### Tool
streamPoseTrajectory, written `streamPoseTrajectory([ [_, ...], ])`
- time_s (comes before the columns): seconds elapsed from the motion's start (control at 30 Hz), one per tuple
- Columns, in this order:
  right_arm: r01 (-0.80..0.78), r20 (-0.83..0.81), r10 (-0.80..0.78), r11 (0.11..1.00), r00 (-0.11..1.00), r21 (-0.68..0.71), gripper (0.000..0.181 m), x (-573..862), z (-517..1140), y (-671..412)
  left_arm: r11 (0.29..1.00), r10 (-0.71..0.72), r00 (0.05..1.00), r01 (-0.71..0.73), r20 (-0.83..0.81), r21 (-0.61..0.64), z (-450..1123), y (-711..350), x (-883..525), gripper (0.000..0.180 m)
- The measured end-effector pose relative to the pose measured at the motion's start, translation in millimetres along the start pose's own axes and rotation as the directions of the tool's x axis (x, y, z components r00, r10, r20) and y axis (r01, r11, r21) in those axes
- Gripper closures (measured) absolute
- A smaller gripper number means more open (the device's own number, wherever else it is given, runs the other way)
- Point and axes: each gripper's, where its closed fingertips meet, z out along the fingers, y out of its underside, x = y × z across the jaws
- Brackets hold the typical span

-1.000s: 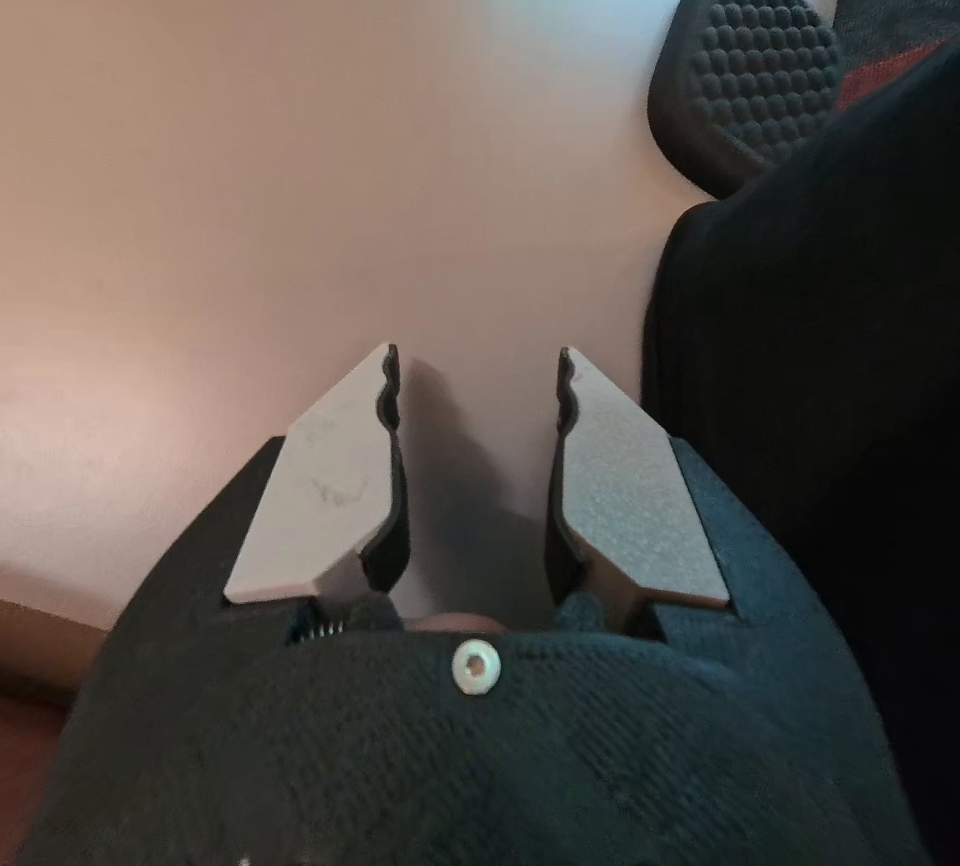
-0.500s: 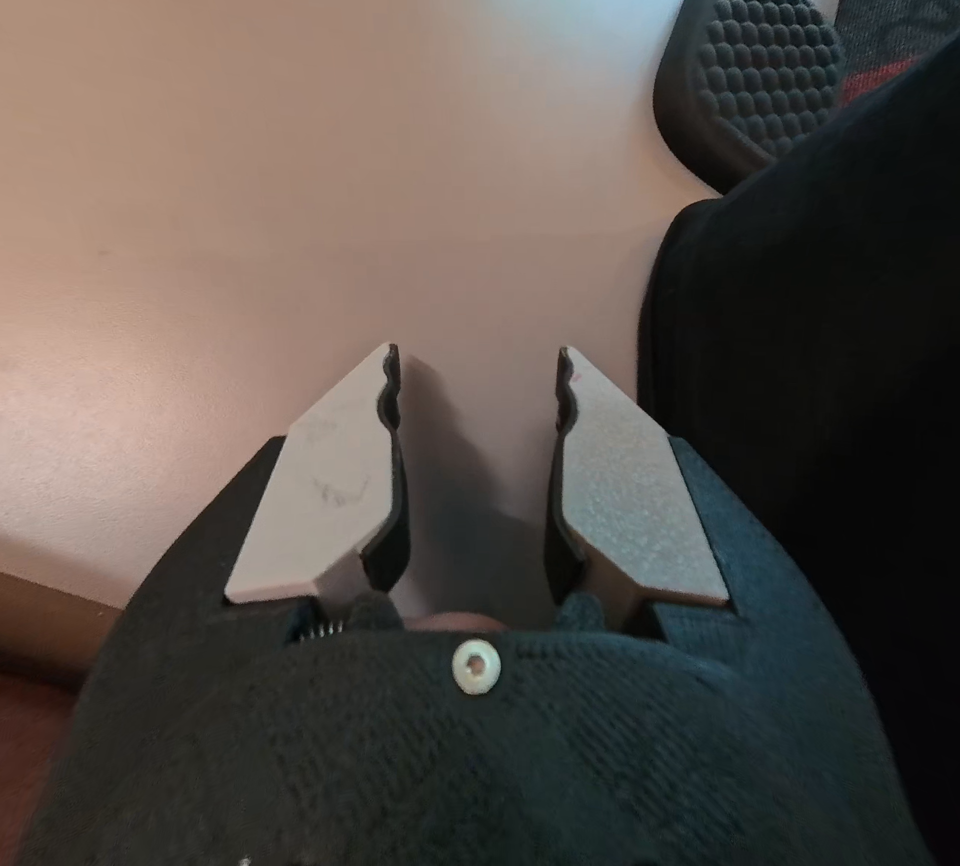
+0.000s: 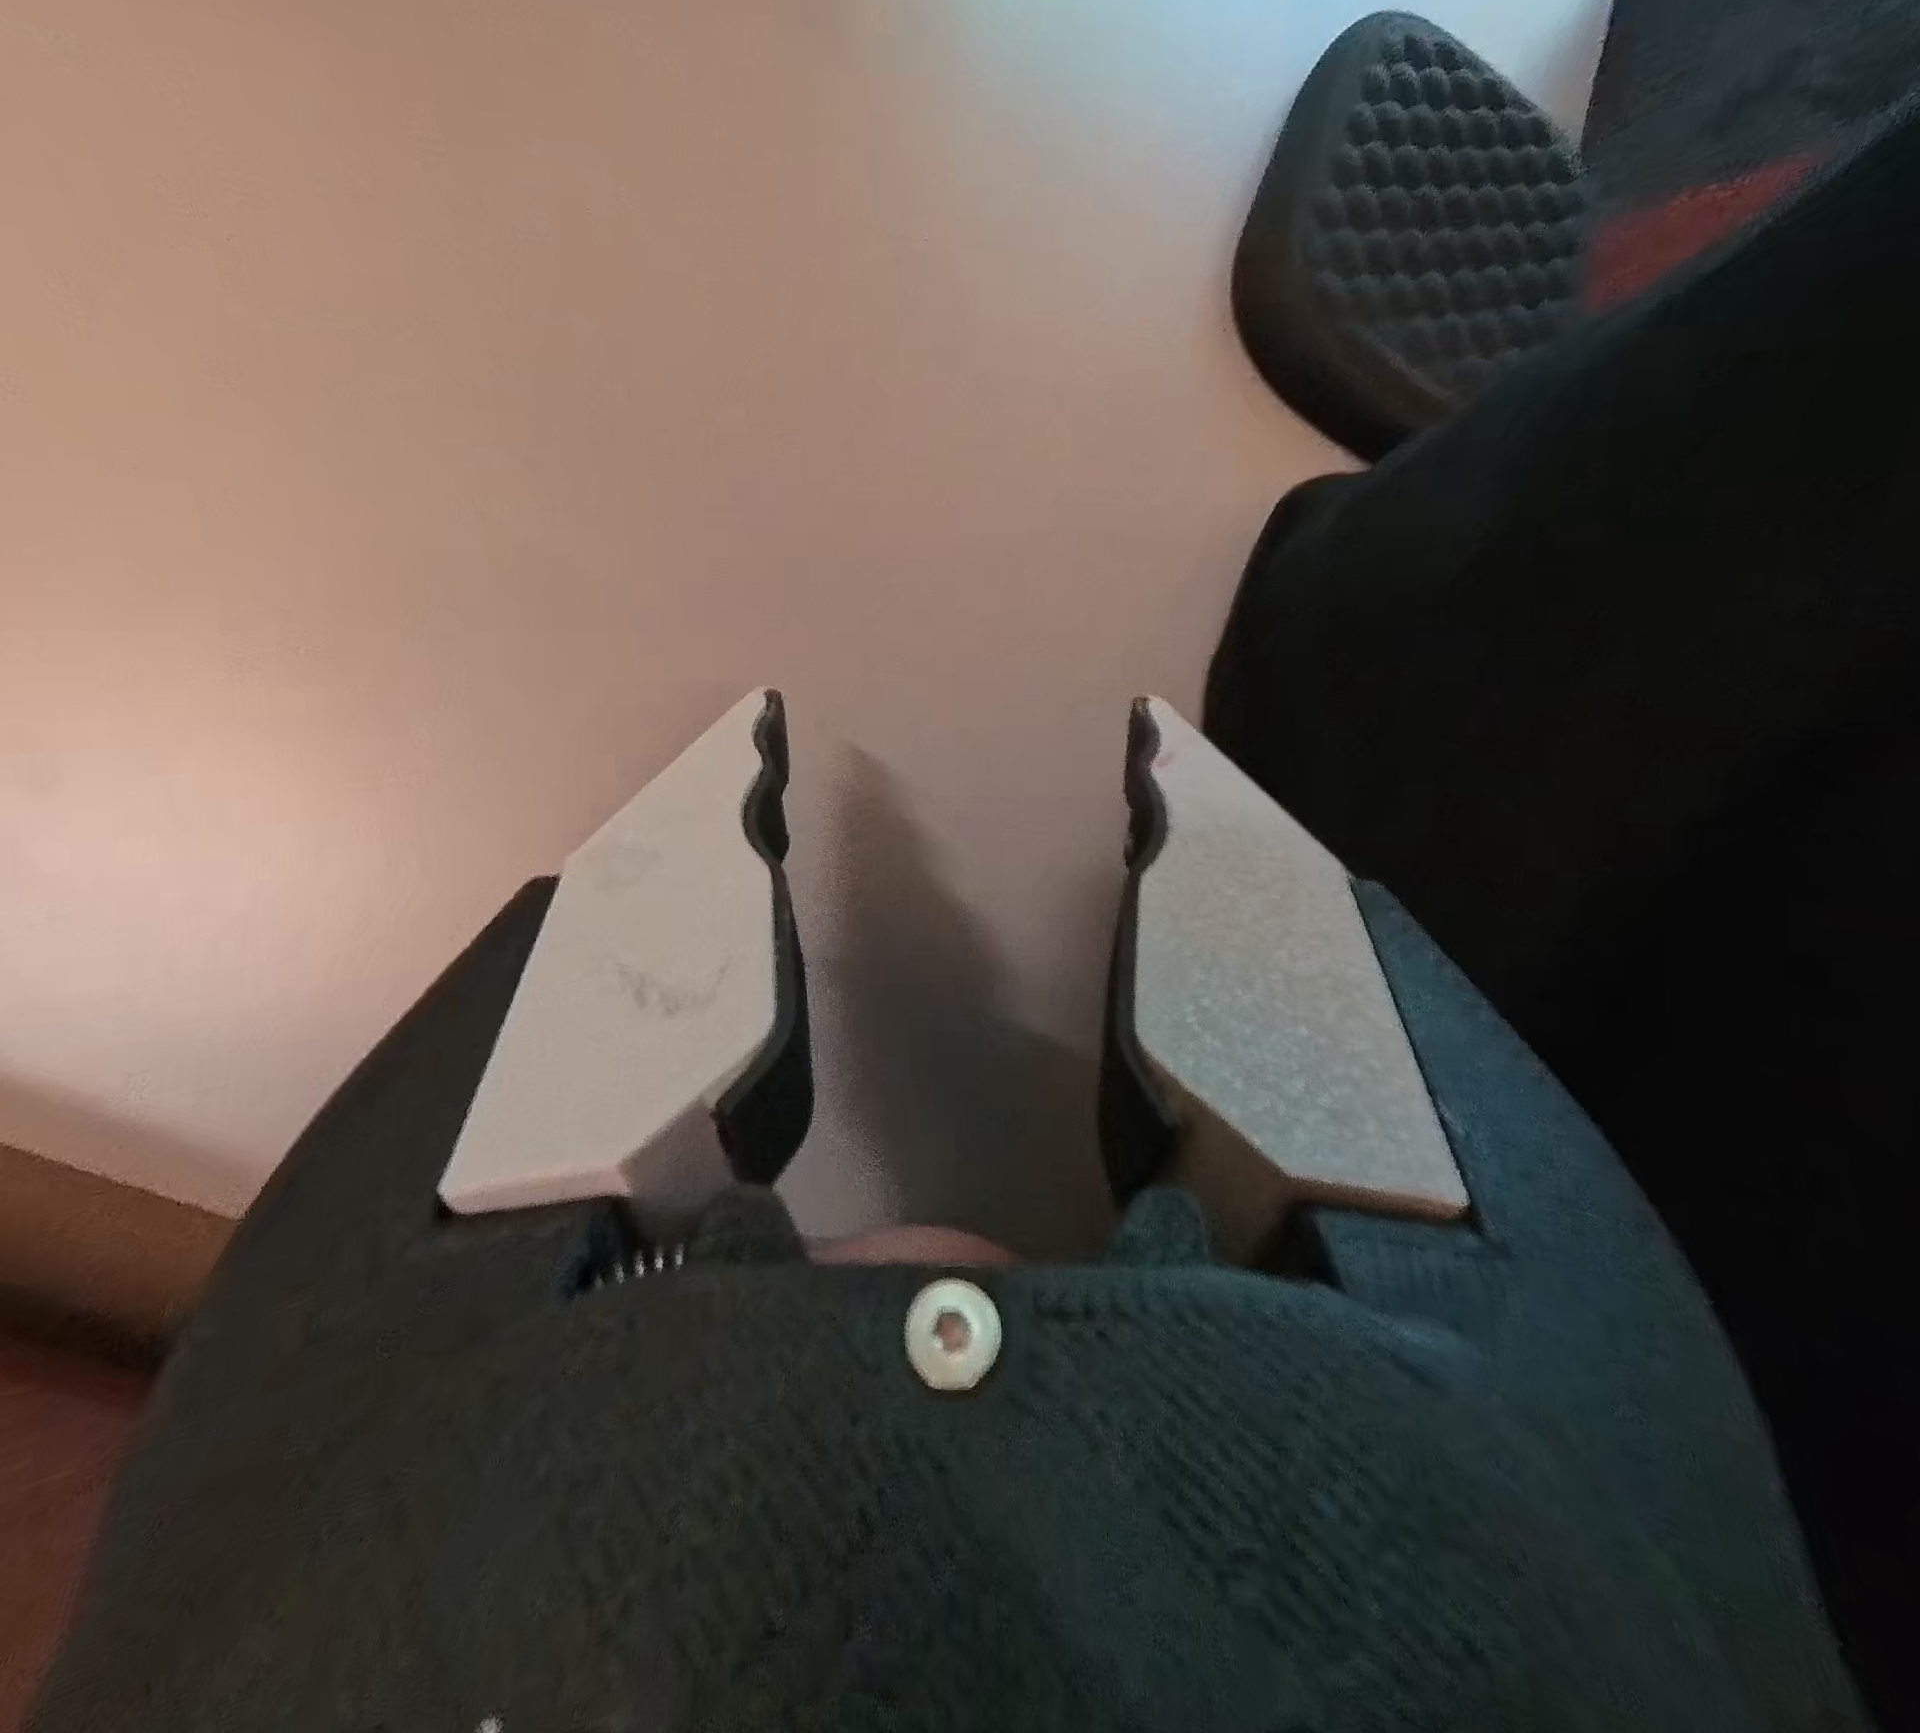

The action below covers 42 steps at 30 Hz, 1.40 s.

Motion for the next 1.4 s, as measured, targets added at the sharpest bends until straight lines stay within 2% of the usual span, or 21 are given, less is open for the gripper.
streamPoseTrajectory([
  [0.17,0.065,-0.166,-0.047,0.993,0.985,0.100,0.106,-18,-108,-40,0.999,0.047,0.999,-0.047,0.021,-0.014,0,-14,13,0.119],
  [0.27,0.041,-0.166,-0.017,0.988,0.986,0.146,0.106,-60,-149,-33,0.999,0.044,0.997,-0.044,0.056,-0.005,-2,-28,14,0.121],
  [0.4,-0.008,-0.130,0.032,0.983,0.991,0.185,0.108,-131,-141,30,0.998,-0.047,0.986,0.039,0.159,0.048,-18,-68,-7,0.120],
  [0.5,-0.144,-0.073,0.165,0.963,0.984,0.227,0.121,-177,-97,101,0.984,-0.167,0.948,0.143,0.269,0.104,-46,-113,-39,0.125],
  [0.6,-0.311,-0.045,0.328,0.925,0.944,0.217,0.132,-213,-46,177,0.963,-0.233,0.918,0.172,0.320,0.208,-84,-177,-74,0.129],
  [0.67,-0.340,-0.040,0.357,0.914,0.933,0.221,0.148,-243,-24,210,0.953,-0.236,0.902,0.142,0.362,0.268,-114,-223,-107,0.140],
  [0.73,-0.334,-0.010,0.349,0.906,0.937,0.260,0.175,-274,-11,225,0.949,-0.236,0.858,0.103,0.456,0.296,-146,-263,-157,0.152],
  [0.8,-0.356,0.057,0.354,0.893,0.933,0.275,0.180,-303,-3,232,0.948,-0.262,0.806,0.111,0.531,0.300,-169,-292,-215,0.161],
  [0.9,-0.403,0.102,0.391,0.867,0.915,0.292,0.176,-325,5,241,0.959,-0.278,0.729,0.169,0.626,0.229,-186,-309,-305,0.180],
  [0.93,-0.423,0.127,0.404,0.854,0.906,0.301,0.176,-330,6,243,0.960,-0.279,0.700,0.204,0.657,0.190,-187,-308,-334,0.180],
  [1.1,-0.524,0.224,0.475,0.797,0.851,0.299,0.173,-343,15,255,0.939,-0.237,0.683,0.343,0.691,-0.016,-164,-305,-415,0.180],
  [1.4,-0.596,0.250,0.543,0.757,0.802,0.269,0.170,-327,25,276,0.879,-0.231,0.675,0.454,0.701,-0.147,-117,-288,-498,0.180],
])
